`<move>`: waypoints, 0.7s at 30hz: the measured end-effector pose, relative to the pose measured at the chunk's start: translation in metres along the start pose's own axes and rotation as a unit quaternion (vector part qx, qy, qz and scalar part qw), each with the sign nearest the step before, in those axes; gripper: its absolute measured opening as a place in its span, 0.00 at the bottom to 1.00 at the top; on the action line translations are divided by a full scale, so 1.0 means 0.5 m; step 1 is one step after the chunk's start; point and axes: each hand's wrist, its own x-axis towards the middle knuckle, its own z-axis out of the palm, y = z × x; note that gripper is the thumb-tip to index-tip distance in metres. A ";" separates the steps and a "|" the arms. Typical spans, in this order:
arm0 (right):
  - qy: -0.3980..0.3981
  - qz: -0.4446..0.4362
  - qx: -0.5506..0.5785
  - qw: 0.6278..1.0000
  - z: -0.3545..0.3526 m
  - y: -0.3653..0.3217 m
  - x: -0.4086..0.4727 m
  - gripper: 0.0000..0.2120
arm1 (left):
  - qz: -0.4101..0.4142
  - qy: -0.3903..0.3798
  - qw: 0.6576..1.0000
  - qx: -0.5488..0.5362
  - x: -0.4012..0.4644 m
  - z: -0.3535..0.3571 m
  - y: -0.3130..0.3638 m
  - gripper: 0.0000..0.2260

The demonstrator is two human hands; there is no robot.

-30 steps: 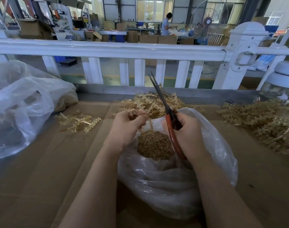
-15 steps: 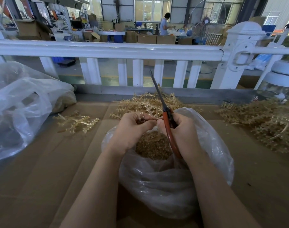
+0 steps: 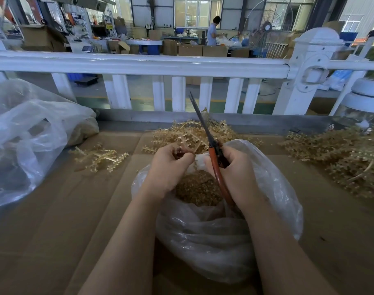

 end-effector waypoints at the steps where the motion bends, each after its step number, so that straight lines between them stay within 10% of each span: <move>1: 0.007 -0.008 -0.004 1.000 0.000 -0.002 -0.002 0.23 | -0.011 0.024 1.000 -0.003 0.003 -0.001 -0.002 0.07; 21: -0.016 -0.063 -0.237 0.969 -0.005 0.010 -0.003 0.23 | 0.023 0.009 0.978 -0.205 0.002 -0.025 -0.001 0.04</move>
